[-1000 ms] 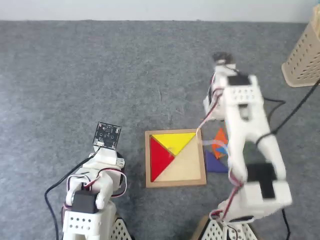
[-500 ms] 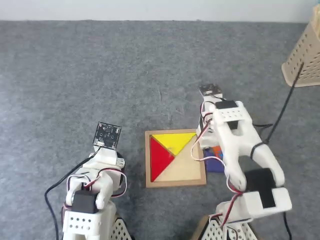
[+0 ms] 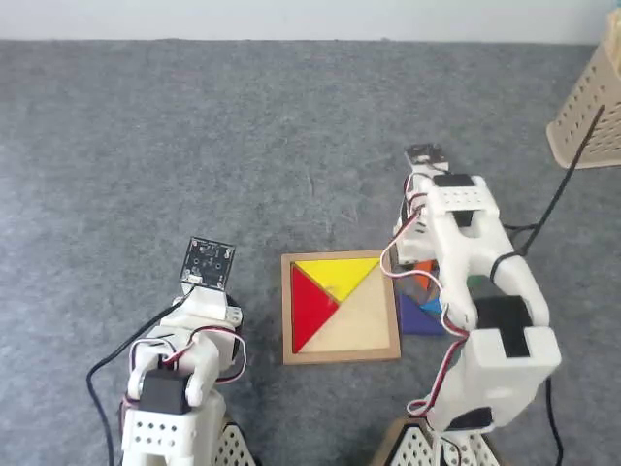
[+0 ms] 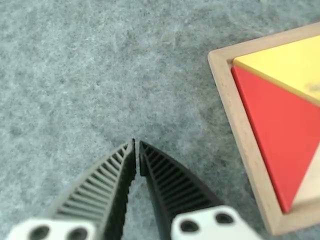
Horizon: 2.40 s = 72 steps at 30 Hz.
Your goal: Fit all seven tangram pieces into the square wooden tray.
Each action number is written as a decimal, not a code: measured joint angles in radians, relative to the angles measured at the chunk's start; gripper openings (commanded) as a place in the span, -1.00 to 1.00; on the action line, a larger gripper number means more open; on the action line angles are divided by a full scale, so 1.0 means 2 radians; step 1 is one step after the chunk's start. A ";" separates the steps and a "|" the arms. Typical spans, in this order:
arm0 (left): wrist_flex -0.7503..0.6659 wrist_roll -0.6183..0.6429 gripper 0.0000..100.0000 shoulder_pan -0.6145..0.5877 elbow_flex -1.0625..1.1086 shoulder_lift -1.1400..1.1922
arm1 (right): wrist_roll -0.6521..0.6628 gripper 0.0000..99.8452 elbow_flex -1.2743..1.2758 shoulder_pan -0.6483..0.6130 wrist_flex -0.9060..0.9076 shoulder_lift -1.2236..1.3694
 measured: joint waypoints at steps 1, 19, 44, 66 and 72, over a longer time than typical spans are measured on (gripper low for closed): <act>0.000 0.000 -0.98 0.000 0.000 0.000 | 0.005 -0.84 -0.015 0.003 0.002 0.005; 0.000 0.000 -0.98 0.000 0.000 0.000 | 0.071 -0.52 -0.056 -0.048 0.054 -0.042; 0.000 0.000 -0.98 0.001 0.000 0.000 | 0.084 -0.52 -0.062 -0.012 0.008 0.047; 0.000 0.000 -0.98 -0.001 0.000 0.000 | 0.084 -0.50 0.016 -0.083 -0.010 -0.027; 0.000 0.000 -0.98 -0.001 0.000 0.000 | 0.084 -0.50 -0.021 -0.035 -0.017 0.015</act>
